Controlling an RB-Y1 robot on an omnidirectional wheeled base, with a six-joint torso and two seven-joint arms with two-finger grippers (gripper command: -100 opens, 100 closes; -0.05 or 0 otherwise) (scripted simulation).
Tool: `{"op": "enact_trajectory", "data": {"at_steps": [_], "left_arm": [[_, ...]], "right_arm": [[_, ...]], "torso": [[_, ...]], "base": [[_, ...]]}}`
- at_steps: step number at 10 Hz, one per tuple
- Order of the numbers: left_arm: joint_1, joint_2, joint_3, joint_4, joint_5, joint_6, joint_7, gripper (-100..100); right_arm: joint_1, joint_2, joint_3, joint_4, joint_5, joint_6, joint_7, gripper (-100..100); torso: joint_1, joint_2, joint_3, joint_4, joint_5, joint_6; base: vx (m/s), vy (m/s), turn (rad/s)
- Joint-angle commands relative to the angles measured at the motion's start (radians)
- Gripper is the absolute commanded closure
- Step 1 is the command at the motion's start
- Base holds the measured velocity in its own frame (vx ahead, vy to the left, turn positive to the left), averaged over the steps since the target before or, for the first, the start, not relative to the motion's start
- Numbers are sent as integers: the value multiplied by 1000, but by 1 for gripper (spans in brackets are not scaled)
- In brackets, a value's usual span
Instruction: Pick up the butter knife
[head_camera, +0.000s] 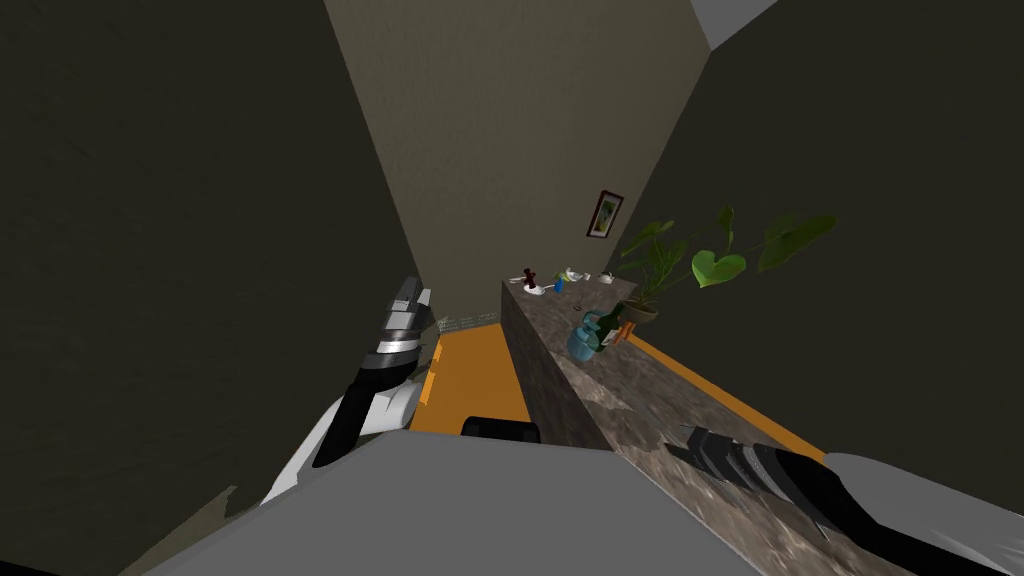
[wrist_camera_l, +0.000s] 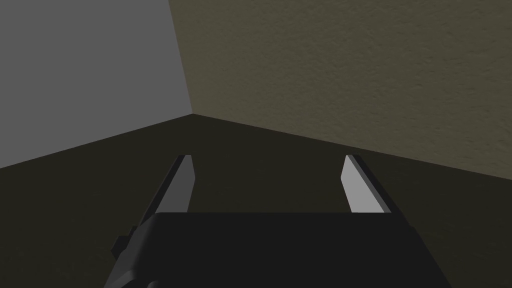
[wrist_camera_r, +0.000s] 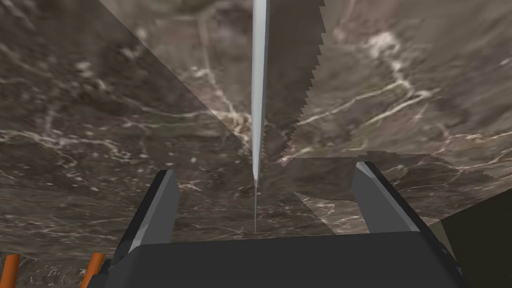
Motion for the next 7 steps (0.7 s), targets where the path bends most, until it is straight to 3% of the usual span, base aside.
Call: {"op": "enact_trajectory", "data": {"at_steps": [1,2,6,7], "left_arm": [[0,0,0,0,0,0,0,0],[0,0,0,0,0,0,0,0],[0,0,0,0,0,0,0,0],[0,0,0,0,0,0,0,0]], "right_arm": [[0,0,0,0,0,0,0,-100],[-1,2,2,1,1,2,1,100],[-1,2,1,1,0,0,-2,100],[-2,2,1,1,0,0,-2,0]], "torso": [[0,0,0,0,0,0],[0,1,0,0,0,0],[0,3,1,0,0,0],[0,3,2,1,0,0]], "base": [[14,0,14],[0,0,0],[0,0,0],[0,0,0]]}}
